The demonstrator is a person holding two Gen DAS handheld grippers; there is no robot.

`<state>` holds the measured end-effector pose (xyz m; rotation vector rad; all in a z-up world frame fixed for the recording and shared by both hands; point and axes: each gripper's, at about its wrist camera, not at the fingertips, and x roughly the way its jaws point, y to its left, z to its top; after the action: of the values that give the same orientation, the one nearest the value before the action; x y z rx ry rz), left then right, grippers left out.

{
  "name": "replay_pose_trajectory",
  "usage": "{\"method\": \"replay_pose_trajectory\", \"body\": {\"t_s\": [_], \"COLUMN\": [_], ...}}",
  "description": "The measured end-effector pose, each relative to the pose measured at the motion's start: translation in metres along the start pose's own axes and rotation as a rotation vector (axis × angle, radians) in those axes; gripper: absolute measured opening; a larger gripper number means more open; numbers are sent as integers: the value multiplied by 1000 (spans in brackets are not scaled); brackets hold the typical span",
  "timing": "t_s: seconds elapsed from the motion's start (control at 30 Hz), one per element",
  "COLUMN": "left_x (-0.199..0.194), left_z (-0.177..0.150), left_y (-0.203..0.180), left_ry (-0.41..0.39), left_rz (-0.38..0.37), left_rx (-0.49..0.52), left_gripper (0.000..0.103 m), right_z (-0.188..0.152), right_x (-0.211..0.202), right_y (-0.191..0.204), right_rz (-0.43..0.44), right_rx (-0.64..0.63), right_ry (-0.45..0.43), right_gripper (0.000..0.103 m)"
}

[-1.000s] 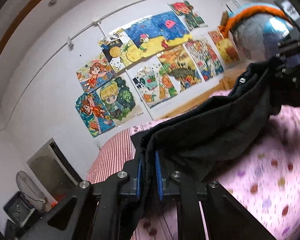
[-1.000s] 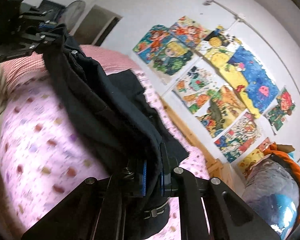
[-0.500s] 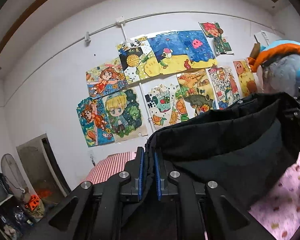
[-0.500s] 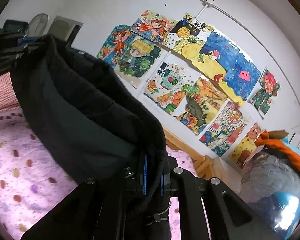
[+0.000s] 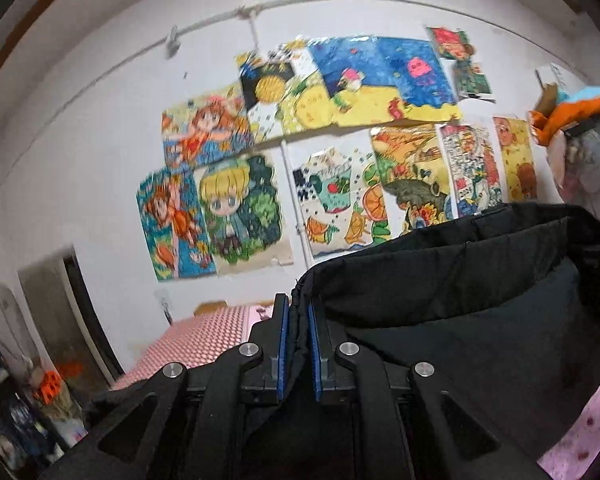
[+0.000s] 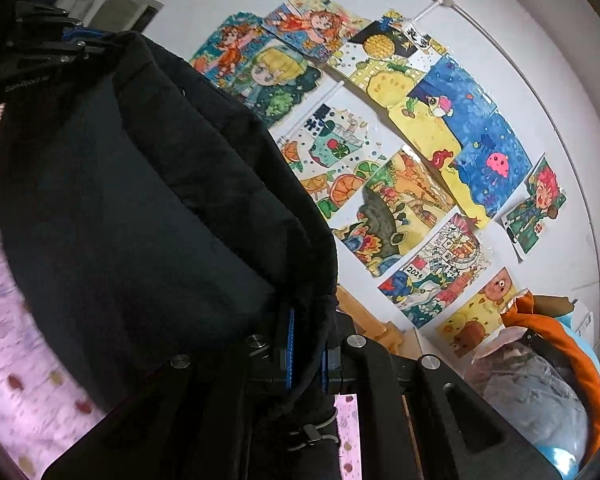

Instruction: Fold large clothes

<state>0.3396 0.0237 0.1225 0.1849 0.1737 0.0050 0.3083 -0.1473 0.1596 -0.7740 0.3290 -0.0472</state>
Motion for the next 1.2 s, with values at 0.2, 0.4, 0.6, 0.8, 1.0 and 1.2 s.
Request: {"method": "replay_pose_trajectory", "body": {"t_s": [0.2,0.4,0.6,0.8,1.0,1.2], "left_x": [42,79,122,153,161,153], "left_z": [-11,-1,-16,-25,-25,-24], "left_y": [1,-9,-16,-25,-30,-30], "left_ry": [108,170,247,325,365,350], "left_rz": [5,-7,-1,-15,-46,-49], "left_rx": [7,29,35,27,58,57], "left_gripper": [9,9,9,9,9,9], "right_z": [2,-2,-8,-15,-27,-32], "right_x": [41,84,143,179,198,184], "right_y": [11,16,13,22,29,22], "right_rz": [19,33,152,212,269,276], "right_rx": [16,50,184,257,295,350], "right_ry": [-39,-31,75,163,259,283], "right_gripper": [8,8,8,8,8,8]}}
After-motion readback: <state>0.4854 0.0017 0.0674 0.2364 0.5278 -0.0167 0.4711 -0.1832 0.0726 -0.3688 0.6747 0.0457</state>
